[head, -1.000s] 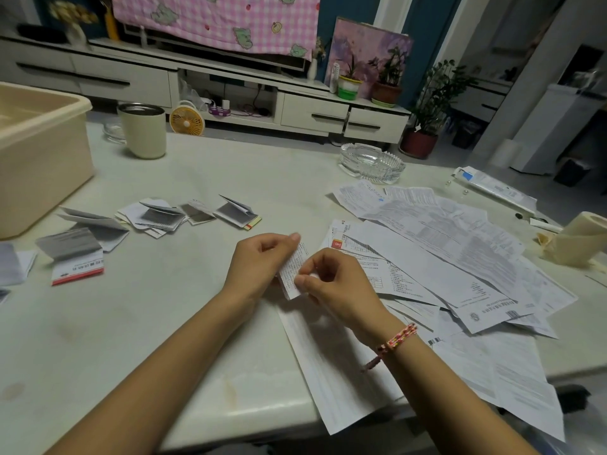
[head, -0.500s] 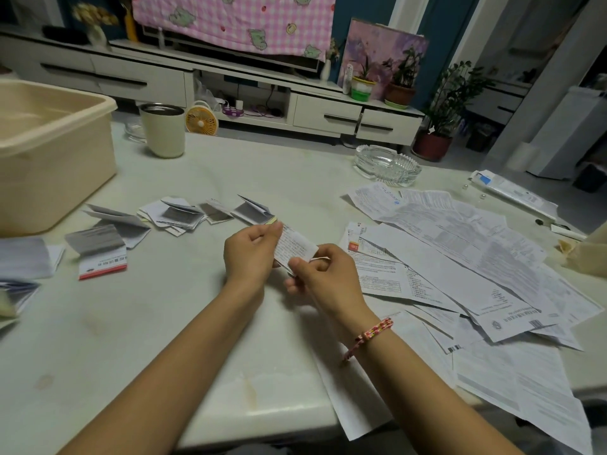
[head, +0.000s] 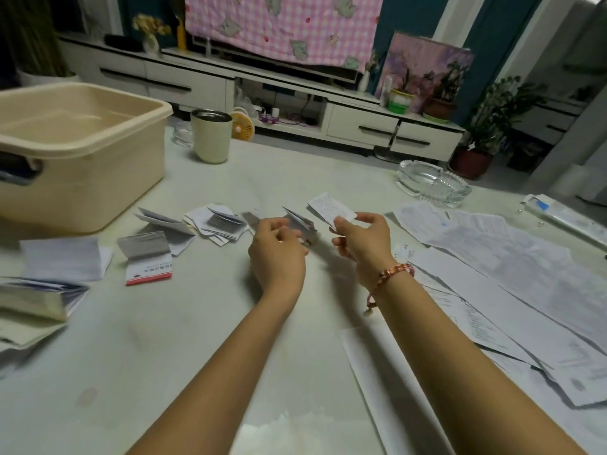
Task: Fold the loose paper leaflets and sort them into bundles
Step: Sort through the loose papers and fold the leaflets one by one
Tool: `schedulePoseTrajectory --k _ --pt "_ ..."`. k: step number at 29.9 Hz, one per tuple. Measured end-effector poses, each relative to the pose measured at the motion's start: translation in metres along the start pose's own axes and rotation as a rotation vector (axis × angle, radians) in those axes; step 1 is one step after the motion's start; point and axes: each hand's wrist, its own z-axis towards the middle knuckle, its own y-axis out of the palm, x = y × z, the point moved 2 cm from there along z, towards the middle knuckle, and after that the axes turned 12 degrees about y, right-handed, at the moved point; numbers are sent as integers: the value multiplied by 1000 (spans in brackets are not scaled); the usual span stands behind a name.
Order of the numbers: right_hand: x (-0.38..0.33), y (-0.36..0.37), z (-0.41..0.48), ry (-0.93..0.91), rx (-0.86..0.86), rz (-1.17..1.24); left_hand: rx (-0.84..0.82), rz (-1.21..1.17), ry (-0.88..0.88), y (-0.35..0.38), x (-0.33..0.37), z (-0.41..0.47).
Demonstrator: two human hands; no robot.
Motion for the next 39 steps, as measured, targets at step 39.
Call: schedulePoseTrajectory --k 39 --pt "8 -265 -82 -80 508 -289 -656 446 372 68 62 -108"
